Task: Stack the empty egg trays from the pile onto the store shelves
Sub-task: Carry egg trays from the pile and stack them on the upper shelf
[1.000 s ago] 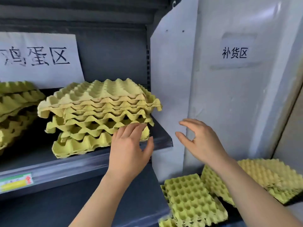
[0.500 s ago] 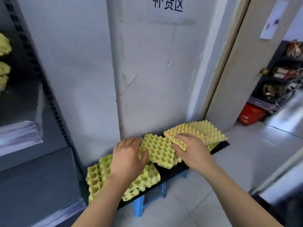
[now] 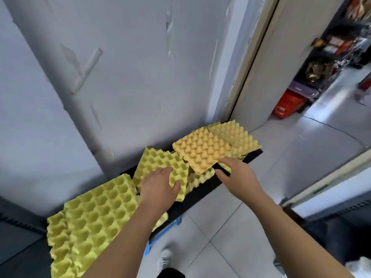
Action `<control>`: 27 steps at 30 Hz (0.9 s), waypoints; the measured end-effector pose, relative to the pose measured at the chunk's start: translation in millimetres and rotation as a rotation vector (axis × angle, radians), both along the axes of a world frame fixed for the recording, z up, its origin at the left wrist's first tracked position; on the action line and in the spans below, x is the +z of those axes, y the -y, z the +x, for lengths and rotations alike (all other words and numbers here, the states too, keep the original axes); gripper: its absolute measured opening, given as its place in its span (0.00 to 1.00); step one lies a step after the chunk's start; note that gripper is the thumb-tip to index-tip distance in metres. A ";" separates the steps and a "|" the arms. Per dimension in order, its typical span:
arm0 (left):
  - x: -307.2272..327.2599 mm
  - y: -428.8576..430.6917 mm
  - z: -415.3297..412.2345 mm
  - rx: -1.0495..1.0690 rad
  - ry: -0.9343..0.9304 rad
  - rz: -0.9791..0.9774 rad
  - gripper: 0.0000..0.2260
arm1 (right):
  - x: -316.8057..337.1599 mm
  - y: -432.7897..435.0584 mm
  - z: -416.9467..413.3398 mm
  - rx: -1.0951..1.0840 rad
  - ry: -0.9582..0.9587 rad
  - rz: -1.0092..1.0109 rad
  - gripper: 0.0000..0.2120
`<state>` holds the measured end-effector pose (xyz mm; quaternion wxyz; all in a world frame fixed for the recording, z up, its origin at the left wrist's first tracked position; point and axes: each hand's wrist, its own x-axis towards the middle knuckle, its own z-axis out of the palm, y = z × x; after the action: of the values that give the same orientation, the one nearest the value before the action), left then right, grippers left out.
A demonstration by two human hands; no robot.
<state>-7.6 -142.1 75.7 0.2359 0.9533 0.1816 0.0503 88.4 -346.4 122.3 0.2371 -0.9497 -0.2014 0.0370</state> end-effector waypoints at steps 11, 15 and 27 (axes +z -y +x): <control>-55.4 -15.1 168.6 -0.057 -0.211 -0.141 0.21 | -60.5 -14.2 150.1 -0.149 -0.148 -0.037 0.20; -89.3 -9.8 212.2 -0.020 -0.274 -0.210 0.19 | -94.8 -6.9 202.5 -0.143 -0.193 -0.078 0.21; -231.8 24.2 311.7 0.328 -0.534 -0.529 0.35 | -237.7 15.6 372.1 -0.044 -0.411 -0.178 0.30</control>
<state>304.0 -166.3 -156.1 0.4063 0.7977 0.3928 -0.2105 460.5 -362.0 -115.4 0.1891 -0.9435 -0.1242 0.2422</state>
